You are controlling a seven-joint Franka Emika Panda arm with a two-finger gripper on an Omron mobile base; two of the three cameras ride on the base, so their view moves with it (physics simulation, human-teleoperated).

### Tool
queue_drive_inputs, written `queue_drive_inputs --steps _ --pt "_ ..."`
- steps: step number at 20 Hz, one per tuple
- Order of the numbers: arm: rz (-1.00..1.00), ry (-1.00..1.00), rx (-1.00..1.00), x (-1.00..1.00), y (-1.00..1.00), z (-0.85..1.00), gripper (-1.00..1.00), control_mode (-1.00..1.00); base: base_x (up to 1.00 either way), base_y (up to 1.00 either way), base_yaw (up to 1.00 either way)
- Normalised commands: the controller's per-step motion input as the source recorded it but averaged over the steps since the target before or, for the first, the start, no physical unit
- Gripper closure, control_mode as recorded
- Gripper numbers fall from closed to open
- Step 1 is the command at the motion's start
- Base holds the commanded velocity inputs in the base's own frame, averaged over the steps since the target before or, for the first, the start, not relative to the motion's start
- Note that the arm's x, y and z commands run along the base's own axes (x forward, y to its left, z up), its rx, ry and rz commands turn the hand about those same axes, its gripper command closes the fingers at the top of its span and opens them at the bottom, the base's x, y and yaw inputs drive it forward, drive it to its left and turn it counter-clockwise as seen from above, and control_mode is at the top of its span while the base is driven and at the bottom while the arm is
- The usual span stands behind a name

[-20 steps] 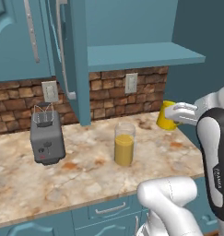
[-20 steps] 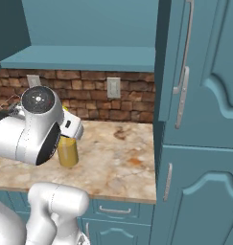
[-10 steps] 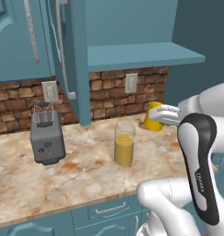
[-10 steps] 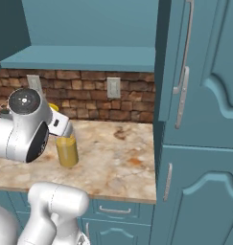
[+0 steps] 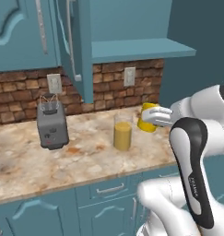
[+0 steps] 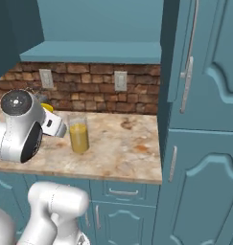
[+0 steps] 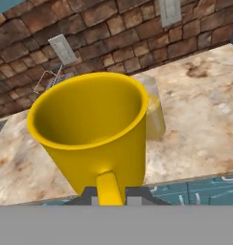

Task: There is a tray on the dining counter. Grab the cup, mug, and pitcher and place them on the tray. The pitcher may be placed next to the tray if it cannot fit the tray.

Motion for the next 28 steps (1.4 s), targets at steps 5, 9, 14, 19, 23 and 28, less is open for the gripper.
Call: queue_drive_inputs --steps 5,9,14,19,23,28 --pt "0.00 0.00 0.00 0.00 0.00 0.00 1.00 1.00 -1.00 0.55 -0.04" --pt "0.00 0.00 0.00 0.00 0.00 0.00 1.00 1.00 -0.76 0.56 -0.46" --pt "0.00 0.00 0.00 0.00 0.00 0.00 1.00 1.00 -0.33 0.14 -0.95" --pt "0.00 0.00 0.00 0.00 0.00 0.00 1.00 1.00 -0.34 0.08 -0.96" --pt "0.00 0.00 0.00 0.00 0.00 0.00 1.00 1.00 -0.46 0.03 -0.93" --pt "0.00 0.00 0.00 0.00 0.00 0.00 1.00 1.00 -0.58 0.00 -0.85"
